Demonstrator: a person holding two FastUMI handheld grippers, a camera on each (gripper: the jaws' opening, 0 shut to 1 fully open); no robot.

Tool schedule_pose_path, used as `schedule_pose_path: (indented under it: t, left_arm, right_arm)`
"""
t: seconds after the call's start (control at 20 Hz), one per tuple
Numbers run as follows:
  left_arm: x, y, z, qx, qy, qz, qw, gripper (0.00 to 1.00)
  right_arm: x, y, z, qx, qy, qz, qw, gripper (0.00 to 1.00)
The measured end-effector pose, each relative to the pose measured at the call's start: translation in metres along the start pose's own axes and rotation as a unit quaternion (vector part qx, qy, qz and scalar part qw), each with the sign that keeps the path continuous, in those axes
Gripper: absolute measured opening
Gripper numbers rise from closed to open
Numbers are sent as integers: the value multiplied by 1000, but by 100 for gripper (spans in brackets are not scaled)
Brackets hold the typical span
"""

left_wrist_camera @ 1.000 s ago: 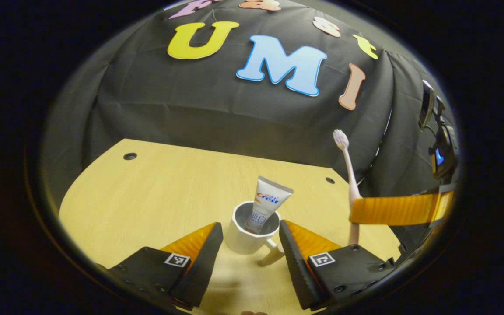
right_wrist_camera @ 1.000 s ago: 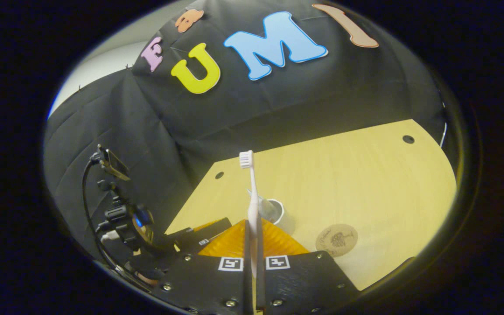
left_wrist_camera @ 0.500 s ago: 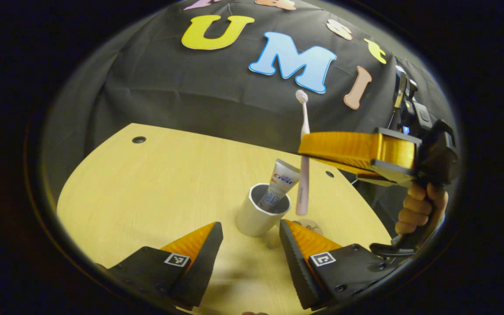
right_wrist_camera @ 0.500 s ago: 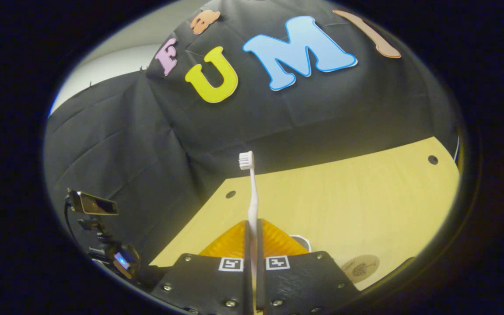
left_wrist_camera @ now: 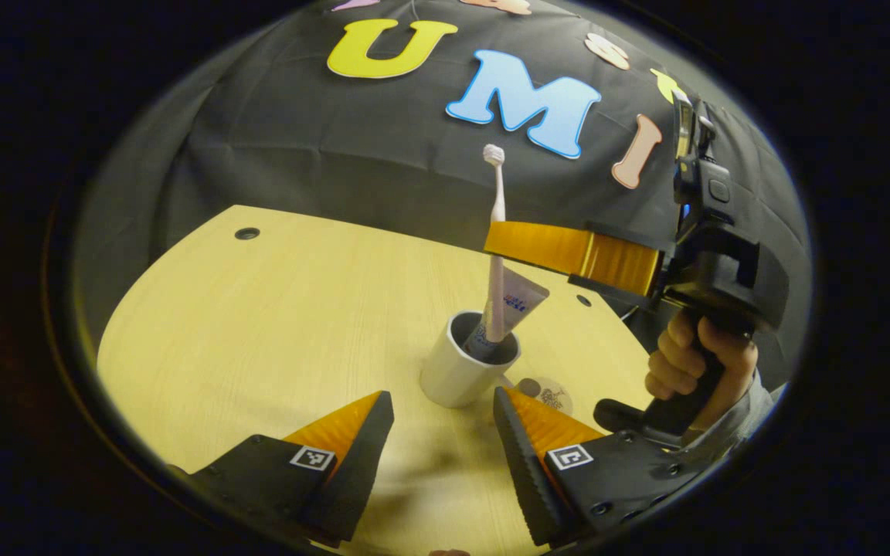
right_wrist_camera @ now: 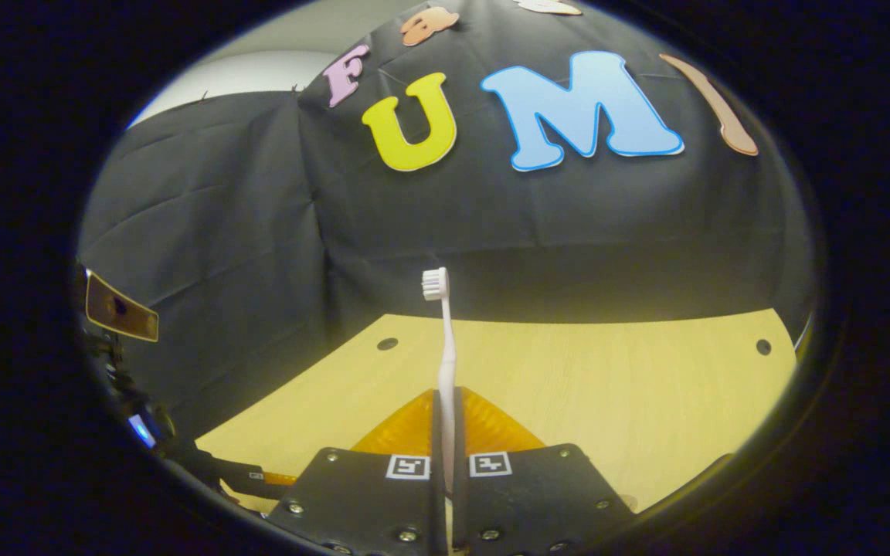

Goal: Put the toothbrush and toothpaste on the desktop into the cup, then pick up the cup and place it on the coaster on the desktop.

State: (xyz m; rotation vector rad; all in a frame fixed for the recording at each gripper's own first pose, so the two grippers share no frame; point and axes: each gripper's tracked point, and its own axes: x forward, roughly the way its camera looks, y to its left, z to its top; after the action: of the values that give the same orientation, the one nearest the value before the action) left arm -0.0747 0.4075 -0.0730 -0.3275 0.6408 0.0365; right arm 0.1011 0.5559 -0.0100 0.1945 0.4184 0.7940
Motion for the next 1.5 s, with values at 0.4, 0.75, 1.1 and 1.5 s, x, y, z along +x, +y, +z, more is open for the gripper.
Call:
schedule_pose_path:
  t: [0.4,0.75,1.1,1.5]
  left_arm:
    - [1,9,-1,-7,3,13,1000,81]
    - [0,16,0,-8,3,15,1000,81]
    - [-2,15,2,1,0,14,1000,85]
    - [-3,0,4,6,-1,6,1000,84]
  right_arm:
    - [4,-1,-6,-101,-15,-21,995,5]
    - [0,-1,-2,-87,-17,-34,995,7]
    - [-14,2,19,-65,-46,-47,996,39]
    - [-42,-5,41,-65,-73,-67,993,90]
